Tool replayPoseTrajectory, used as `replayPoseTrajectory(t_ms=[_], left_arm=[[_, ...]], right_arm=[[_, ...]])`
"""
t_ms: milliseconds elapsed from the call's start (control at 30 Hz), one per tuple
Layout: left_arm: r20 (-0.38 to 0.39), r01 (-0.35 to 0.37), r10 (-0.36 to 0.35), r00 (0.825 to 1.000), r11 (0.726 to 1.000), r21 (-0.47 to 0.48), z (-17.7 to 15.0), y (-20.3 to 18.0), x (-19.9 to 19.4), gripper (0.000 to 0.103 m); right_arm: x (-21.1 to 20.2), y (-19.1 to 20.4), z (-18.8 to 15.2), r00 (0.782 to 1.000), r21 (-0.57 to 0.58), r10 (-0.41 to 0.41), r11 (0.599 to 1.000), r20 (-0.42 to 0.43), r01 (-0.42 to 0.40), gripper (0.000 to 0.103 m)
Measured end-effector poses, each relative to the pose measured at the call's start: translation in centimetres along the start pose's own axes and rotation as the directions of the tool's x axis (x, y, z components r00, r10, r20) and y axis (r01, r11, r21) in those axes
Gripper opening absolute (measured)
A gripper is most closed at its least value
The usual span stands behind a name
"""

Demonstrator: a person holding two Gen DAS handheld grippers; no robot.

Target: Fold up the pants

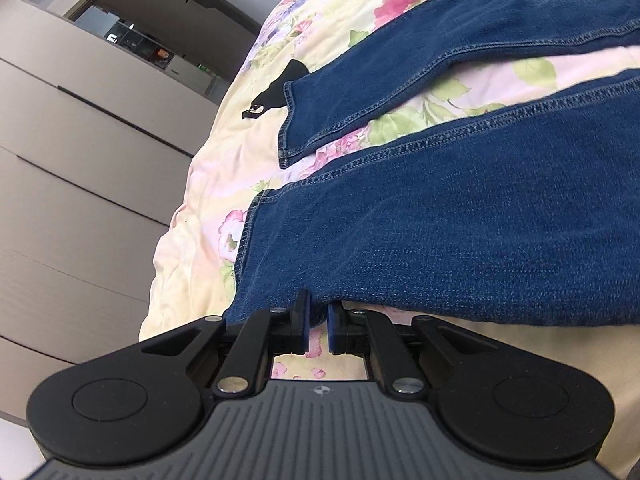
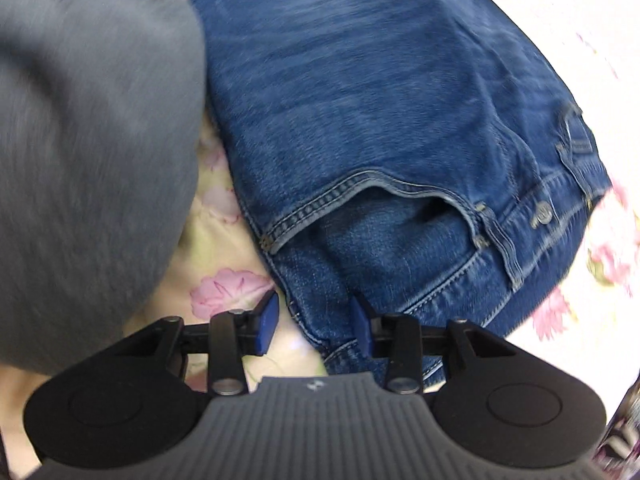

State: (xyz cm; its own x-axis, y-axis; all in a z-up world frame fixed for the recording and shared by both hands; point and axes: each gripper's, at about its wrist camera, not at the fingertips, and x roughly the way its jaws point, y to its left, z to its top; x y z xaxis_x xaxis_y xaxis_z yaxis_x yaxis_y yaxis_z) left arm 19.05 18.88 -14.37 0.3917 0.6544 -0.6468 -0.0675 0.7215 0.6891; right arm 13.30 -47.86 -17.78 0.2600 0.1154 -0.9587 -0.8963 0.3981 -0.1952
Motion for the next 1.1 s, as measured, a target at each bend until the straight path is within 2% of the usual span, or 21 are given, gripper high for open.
replayPoseTrajectory(t_ms=[67,133,167,200,333,367,500,567,633,733,867,1000,1100], left_arm=[[-0.004,-0.006,0.006,1.0,1.0,-0.011,0.2,-0.1,0.0,0.008],[-0.005,-0.005,0.005,1.0,1.0,-0.024,0.3,-0.1,-0.1,0.008],[-0.005,-0.001,0.001,1.0,0.999,-0.033,0.4,0.0,-0.1,0.008],[-0.005,0.003,-0.003,1.0,0.999,-0.043,0.3,0.2,-0.1,0.008],[0.027,0.009,-0.007,1.0,0.997,-0.079,0.4,0.8,-0.4,0.008],[0.039,0.01,-0.007,0.999,0.996,-0.093,0.4,1.1,-0.6,0.007],[0.099,0.033,-0.017,0.995,0.987,-0.158,0.8,2.5,-1.6,0.006],[0.131,0.043,-0.018,0.991,0.98,-0.193,1.5,3.4,-2.2,0.006],[0.159,0.059,-0.023,0.987,0.973,-0.225,2.5,4.8,-2.9,0.006],[0.194,0.079,-0.027,0.981,0.961,-0.265,4.9,7.1,-3.8,0.006],[0.221,0.096,-0.028,0.975,0.949,-0.3,9.3,9.7,-4.0,0.006],[0.207,0.094,-0.038,0.978,0.959,-0.266,13.9,9.9,-2.0,0.006],[0.186,0.092,-0.05,0.981,0.97,-0.226,17.1,8.8,0.5,0.006]], right_arm=[[0.7,1.3,-0.7,0.999,-0.076,-0.046,0.996,0.024,0.047,0.037],[1.1,2.2,-1.1,0.995,-0.103,-0.089,0.99,0.046,0.094,0.036],[1.1,2.4,-1.2,0.993,-0.096,-0.105,0.989,0.054,0.11,0.027],[0.9,3.0,-1.6,0.988,-0.093,-0.139,0.985,0.064,0.145,0.026],[-0.1,4.3,-1.2,0.98,-0.111,-0.19,0.974,0.061,0.196,0.007],[-0.4,4.5,-0.9,0.977,-0.102,-0.205,0.972,0.058,0.21,0.001],[-3.5,3.7,0.4,0.965,0.006,-0.254,0.967,0.07,0.254,0.0],[-5.5,3.0,1.1,0.949,0.074,-0.304,0.951,0.084,0.299,0.0],[-7.5,2.2,1.9,0.924,0.132,-0.368,0.926,0.106,0.354,0.0],[-10.7,-0.4,4.1,0.872,0.25,-0.469,0.869,0.143,0.427,0.0],[-13.5,-5.0,6.7,0.811,0.363,-0.563,0.798,0.161,0.482,0.0],[-13.6,-10.0,9.4,0.795,0.424,-0.586,0.766,0.155,0.483,0.001],[-11.4,-13.9,11.8,0.79,0.423,-0.6,0.753,0.126,0.505,0.0]])
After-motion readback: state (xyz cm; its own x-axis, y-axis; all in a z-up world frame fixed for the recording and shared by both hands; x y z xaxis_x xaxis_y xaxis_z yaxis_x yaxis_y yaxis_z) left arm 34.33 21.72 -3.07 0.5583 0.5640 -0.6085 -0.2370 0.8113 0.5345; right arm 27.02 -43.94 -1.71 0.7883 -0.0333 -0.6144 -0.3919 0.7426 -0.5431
